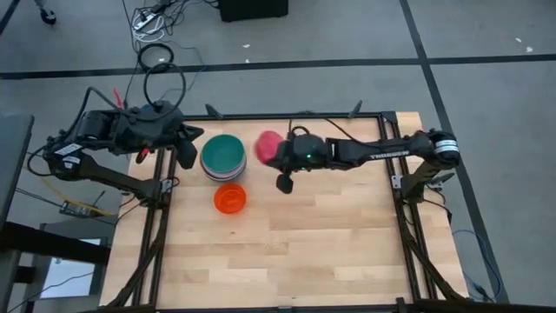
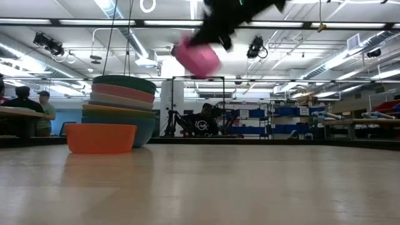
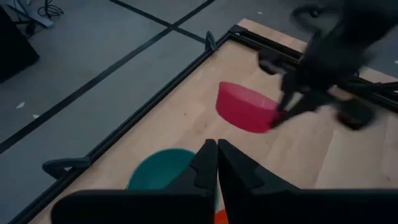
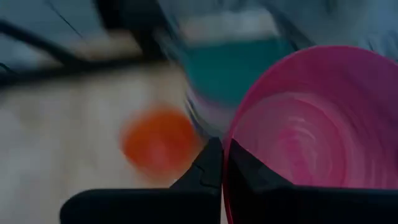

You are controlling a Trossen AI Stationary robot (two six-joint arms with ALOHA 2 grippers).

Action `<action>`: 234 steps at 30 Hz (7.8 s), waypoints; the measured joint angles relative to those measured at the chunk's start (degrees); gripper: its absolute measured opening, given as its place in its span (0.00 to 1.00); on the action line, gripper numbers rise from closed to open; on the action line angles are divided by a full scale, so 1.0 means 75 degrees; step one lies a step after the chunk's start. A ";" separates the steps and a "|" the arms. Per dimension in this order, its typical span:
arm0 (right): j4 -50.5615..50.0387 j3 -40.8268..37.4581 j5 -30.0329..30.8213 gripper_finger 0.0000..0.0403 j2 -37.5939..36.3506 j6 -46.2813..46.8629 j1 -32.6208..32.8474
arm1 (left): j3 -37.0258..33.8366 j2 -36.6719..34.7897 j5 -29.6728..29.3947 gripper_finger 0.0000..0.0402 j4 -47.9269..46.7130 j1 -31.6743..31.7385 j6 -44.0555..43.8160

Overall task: Nest bowls inside each other
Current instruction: Stack the red bowl on top of the dark green bowl, then stack the orange bowl on top of the red bowl, then return to Home Position

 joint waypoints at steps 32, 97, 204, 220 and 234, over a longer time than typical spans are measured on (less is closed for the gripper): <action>-0.0857 0.4826 -0.1282 0.26 0.4079 -0.0753 -0.0390 | -0.0003 0.0000 -0.0005 0.05 -0.0280 0.0000 -0.0213; -0.9687 0.4424 0.5275 0.40 -0.0213 0.4248 0.5409 | -0.6111 0.2244 0.1276 0.30 0.1743 -0.1973 -0.6820; -0.9792 0.3348 0.5441 0.40 -0.0213 0.4641 0.5179 | -0.3159 0.2040 -0.0405 0.15 0.0270 0.1804 -0.1845; -0.7758 0.3351 0.5582 0.40 -0.0213 0.1590 0.5645 | -0.3245 0.1928 0.0399 0.15 0.0665 0.1060 -0.0831; -0.2262 0.3949 -0.2830 0.40 -0.0688 -0.3390 0.0762 | -0.3235 -0.1013 0.3749 0.15 0.7885 -0.0308 0.5704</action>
